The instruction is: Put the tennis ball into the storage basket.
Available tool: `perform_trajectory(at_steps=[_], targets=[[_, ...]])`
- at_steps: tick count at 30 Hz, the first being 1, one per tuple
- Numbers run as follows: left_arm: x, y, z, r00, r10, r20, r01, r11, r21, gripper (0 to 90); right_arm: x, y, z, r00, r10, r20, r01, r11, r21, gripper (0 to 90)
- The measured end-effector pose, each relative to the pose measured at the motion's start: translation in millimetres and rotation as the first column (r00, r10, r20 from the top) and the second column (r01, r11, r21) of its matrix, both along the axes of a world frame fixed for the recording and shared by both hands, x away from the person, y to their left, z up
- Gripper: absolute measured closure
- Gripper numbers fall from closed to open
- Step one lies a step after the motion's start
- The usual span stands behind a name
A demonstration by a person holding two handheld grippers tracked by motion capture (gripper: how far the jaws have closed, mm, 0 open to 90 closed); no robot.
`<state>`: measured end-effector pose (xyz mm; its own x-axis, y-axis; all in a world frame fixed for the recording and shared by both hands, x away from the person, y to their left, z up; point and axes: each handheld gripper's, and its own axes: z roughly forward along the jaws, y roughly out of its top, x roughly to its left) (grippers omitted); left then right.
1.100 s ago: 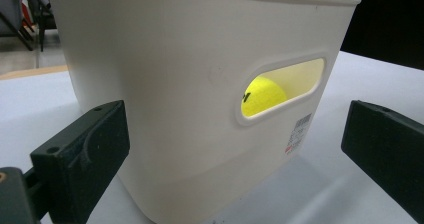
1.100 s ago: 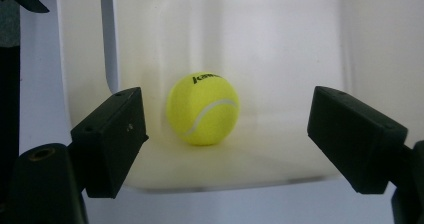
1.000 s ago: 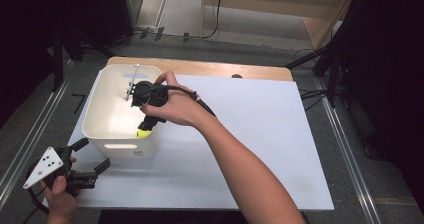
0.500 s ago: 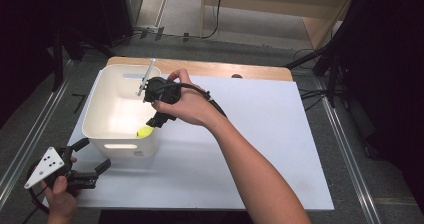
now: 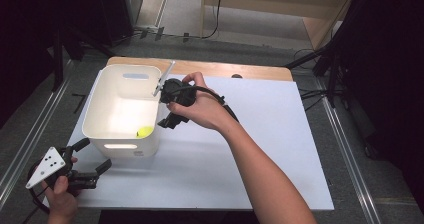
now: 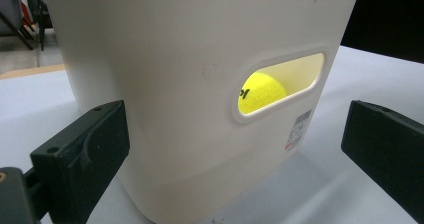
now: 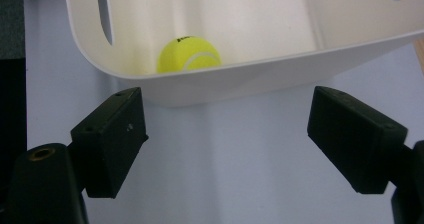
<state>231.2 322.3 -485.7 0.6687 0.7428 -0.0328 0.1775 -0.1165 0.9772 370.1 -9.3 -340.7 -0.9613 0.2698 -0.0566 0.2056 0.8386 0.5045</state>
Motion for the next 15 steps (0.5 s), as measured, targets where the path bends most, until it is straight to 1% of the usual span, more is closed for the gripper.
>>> perform_trajectory(at_steps=[1, 4, 6, 10, 12, 13, 14, 15], targets=[[0.0, 0.0, 0.0, 1.0, 0.0, 0.0, 0.0, 1.0, 0.001, 0.0, -1.1, -5.3, -1.4, 1.0, -0.006, -0.001, 0.006, 0.9999, 0.014, 14.6], [0.0, -0.2, -0.1, 1.0, 0.001, 0.001, -0.001, 1.0, 0.005, 0.0, -2.6, -13.8, -3.2, 0.9999, -0.013, 0.008, 0.012, 0.9992, 0.038, 14.6], [-0.2, -0.6, -0.2, 1.0, 0.001, 0.0, -0.001, 1.0, 0.005, 0.0, -4.6, -19.1, -4.2, 0.9997, -0.024, 0.0, 0.024, 0.9982, 0.055, 14.6], [-0.3, -0.4, 0.0, 1.0, 0.002, -0.001, -0.002, 1.0, 0.008, 0.0, -8.1, -29.4, -7.3, 0.999, -0.044, 0.005, 0.043, 0.9961, 0.077, 14.6], [-0.4, -0.3, 0.0, 1.0, 0.002, 0.0, -0.002, 1.0, 0.007, 0.0, -8.2, -32.1, -8.3, 0.9991, -0.04, 0.012, 0.039, 0.9956, 0.086, 14.6], [-0.4, -0.3, 0.0, 1.0, 0.002, 0.0, -0.002, 1.0, 0.007, 0.0, -10.0, -37.4, -10.1, 0.9988, -0.05, 0.005, 0.049, 0.9935, 0.103, 14.6], [-0.4, -0.4, -0.1, 1.0, 0.002, 0.0, -0.002, 1.0, 0.008, 0.0, -9.9, -40.1, -11.4, 0.9988, -0.047, 0.015, 0.045, 0.9923, 0.115, 14.6], [-0.4, -0.4, -0.1, 1.0, 0.002, 0.0, -0.002, 1.0, 0.008, 0.0, -11.0, -42.7, -12.4, 0.9984, -0.054, 0.013, 0.052, 0.9914, 0.12, 14.5]])
